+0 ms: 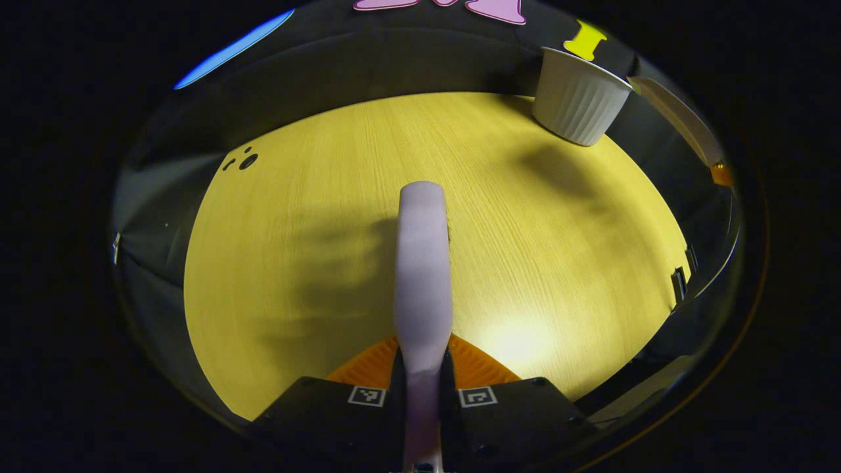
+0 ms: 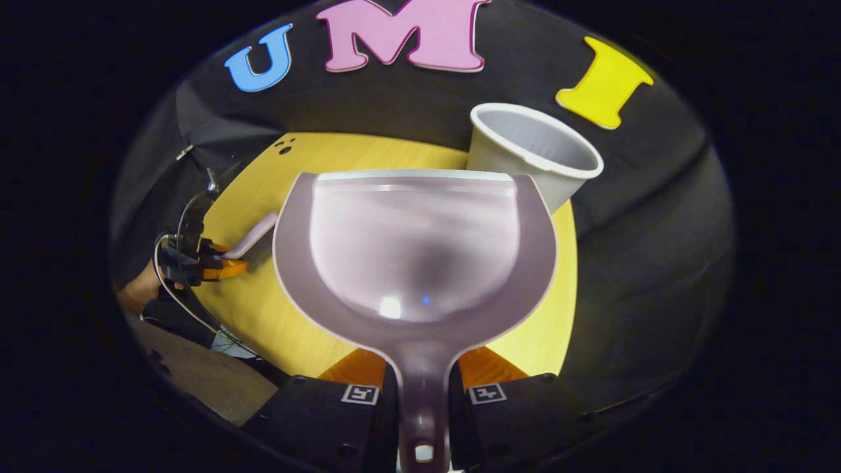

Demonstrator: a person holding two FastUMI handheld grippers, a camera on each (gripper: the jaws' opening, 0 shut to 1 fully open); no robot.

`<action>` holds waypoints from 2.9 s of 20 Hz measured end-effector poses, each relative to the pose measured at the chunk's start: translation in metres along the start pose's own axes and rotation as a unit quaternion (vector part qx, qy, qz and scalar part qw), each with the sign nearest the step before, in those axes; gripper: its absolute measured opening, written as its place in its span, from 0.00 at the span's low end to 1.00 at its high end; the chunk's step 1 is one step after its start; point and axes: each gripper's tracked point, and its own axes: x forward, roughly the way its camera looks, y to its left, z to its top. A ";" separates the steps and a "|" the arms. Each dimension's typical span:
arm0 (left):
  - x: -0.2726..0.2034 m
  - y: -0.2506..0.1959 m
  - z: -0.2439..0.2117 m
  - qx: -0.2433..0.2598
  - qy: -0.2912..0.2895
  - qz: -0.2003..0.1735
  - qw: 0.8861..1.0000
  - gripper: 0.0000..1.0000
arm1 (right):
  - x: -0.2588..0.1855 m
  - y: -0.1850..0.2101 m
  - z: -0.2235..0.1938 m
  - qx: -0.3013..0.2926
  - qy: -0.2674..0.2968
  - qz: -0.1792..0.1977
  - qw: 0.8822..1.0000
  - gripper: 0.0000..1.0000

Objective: Pick up the small broom and dustpan from the desktop, sweep the trash into the dustpan with the broom, and then empty the trash into the garbage bin.

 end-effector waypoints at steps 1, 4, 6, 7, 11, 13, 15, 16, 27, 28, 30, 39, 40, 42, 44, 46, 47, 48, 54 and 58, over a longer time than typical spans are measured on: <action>0.002 0.001 -0.001 0.001 0.001 0.004 1.000 0.26 | 0.013 0.005 -0.011 0.000 0.010 0.000 1.000 0.35; 0.006 0.004 -0.001 0.004 0.004 0.009 1.000 0.24 | 0.047 0.015 -0.045 -0.003 0.042 -0.002 0.999 0.35; 0.010 0.009 -0.004 0.008 0.006 0.015 1.000 0.26 | 0.067 0.022 -0.065 -0.011 0.058 0.000 0.998 0.35; 0.013 0.009 -0.005 0.011 0.009 0.021 1.000 0.24 | 0.078 0.025 -0.073 -0.017 0.064 -0.002 0.998 0.35; 0.019 0.016 -0.006 0.011 0.010 0.028 1.000 0.26 | 0.110 0.036 -0.093 -0.027 0.076 -0.002 0.997 0.35; 0.022 0.018 -0.006 0.012 0.012 0.032 0.999 0.26 | 0.118 0.039 -0.100 -0.028 0.077 -0.004 0.997 0.35; 0.022 0.014 -0.005 0.016 0.015 0.036 0.999 0.27 | 0.126 0.040 -0.102 -0.029 0.079 -0.007 0.996 0.35; 0.021 0.012 -0.002 0.017 0.015 0.037 0.999 0.27 | 0.128 0.040 -0.103 -0.030 0.081 -0.007 0.996 0.35; 0.013 0.008 0.005 0.027 0.015 0.052 0.998 0.30 | 0.131 0.042 -0.110 -0.033 0.088 -0.005 0.996 0.41; 0.011 0.010 0.004 0.028 0.015 0.053 0.998 0.31 | 0.129 0.042 -0.109 -0.033 0.086 -0.004 0.996 0.43; 0.007 0.012 0.001 0.029 0.016 0.060 0.998 0.34 | 0.120 0.042 -0.107 -0.033 0.078 -0.003 0.996 0.40; -0.049 0.016 0.011 0.053 -0.035 0.095 0.993 0.37 | 0.047 0.055 -0.063 -0.018 -0.014 0.013 1.000 0.41; -0.057 0.013 0.019 0.054 -0.052 0.098 0.992 0.37 | 0.039 0.057 -0.057 -0.016 -0.028 0.016 0.999 0.41; -0.077 0.003 0.043 0.051 -0.101 0.094 0.989 0.37 | 0.022 0.061 -0.037 -0.007 -0.063 0.021 0.998 0.41; -0.102 -0.011 0.071 0.040 -0.158 0.076 0.984 0.37 | 0.002 0.063 -0.013 -0.004 -0.116 0.022 0.993 0.41; -0.126 -0.022 0.098 0.031 -0.216 0.059 0.974 0.37 | -0.015 0.066 0.019 -0.008 -0.182 0.025 0.983 0.41; -0.141 -0.028 0.112 0.031 -0.245 0.054 0.968 0.37 | -0.023 0.065 0.029 -0.010 -0.208 0.021 0.978 0.41; -0.154 -0.033 0.126 0.032 -0.275 0.048 0.960 0.37 | -0.030 0.065 0.037 -0.011 -0.229 0.020 0.973 0.41; -0.218 -0.055 0.165 0.020 -0.389 0.027 0.920 0.37 | -0.075 0.049 0.073 -0.009 -0.329 -0.015 0.944 0.41; -0.246 -0.063 0.171 0.023 -0.421 0.013 0.907 0.32 | -0.097 0.043 0.092 -0.015 -0.377 -0.039 0.925 0.41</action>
